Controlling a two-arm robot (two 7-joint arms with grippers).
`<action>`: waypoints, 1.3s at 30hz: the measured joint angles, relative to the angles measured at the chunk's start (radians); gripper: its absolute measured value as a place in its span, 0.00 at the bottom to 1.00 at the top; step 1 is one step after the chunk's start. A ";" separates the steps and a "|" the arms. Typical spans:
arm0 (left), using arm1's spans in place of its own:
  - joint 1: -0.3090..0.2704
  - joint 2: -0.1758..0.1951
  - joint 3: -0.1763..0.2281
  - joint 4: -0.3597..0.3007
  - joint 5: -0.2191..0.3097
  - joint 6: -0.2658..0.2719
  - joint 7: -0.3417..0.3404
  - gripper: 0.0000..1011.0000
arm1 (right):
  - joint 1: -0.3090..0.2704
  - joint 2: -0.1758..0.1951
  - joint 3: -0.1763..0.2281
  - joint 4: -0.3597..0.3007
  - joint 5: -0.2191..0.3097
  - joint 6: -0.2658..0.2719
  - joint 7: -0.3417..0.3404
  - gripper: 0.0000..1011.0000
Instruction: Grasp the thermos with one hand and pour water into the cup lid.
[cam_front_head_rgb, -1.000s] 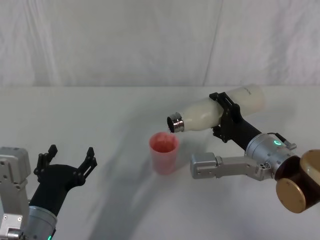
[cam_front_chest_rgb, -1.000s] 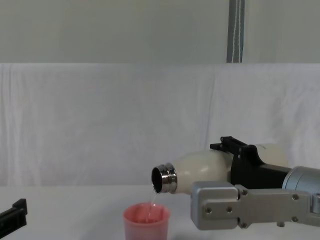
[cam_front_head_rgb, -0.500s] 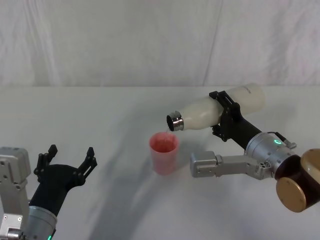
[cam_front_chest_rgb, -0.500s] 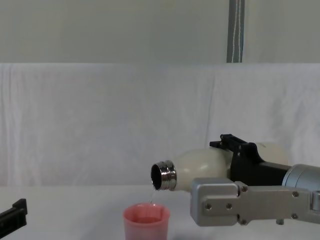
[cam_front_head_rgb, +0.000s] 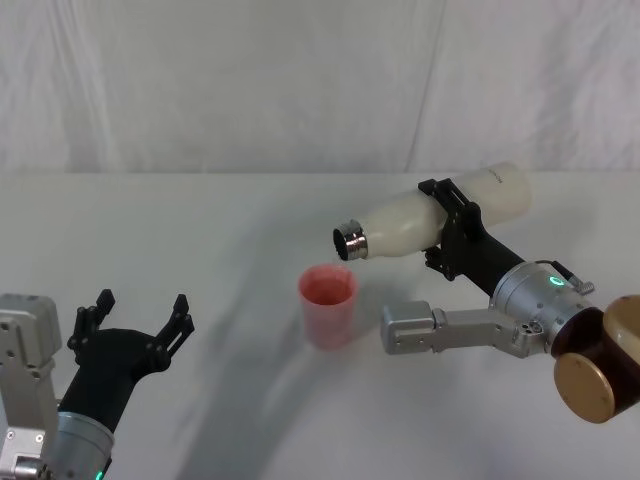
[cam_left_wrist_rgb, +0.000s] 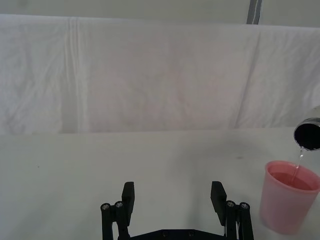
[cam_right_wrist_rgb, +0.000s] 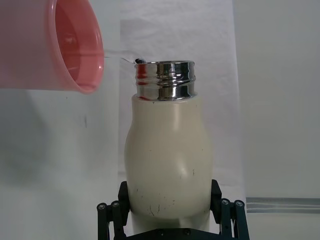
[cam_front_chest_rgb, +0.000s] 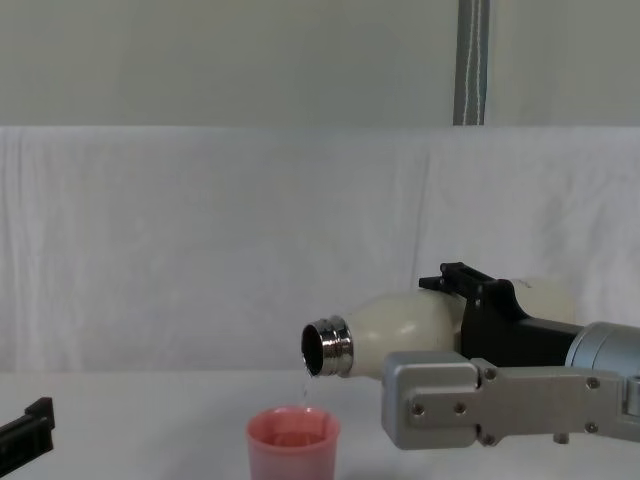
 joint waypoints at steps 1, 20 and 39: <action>0.000 0.000 0.000 0.000 0.000 0.000 0.000 0.99 | 0.000 0.000 0.000 -0.001 0.000 0.000 0.000 0.94; 0.000 0.000 0.000 0.000 0.000 0.000 0.000 0.99 | 0.002 0.001 -0.002 -0.003 -0.001 -0.004 0.002 0.94; 0.000 0.000 0.000 0.000 0.000 0.000 0.000 0.99 | -0.035 0.000 0.043 -0.035 0.079 -0.018 0.004 0.94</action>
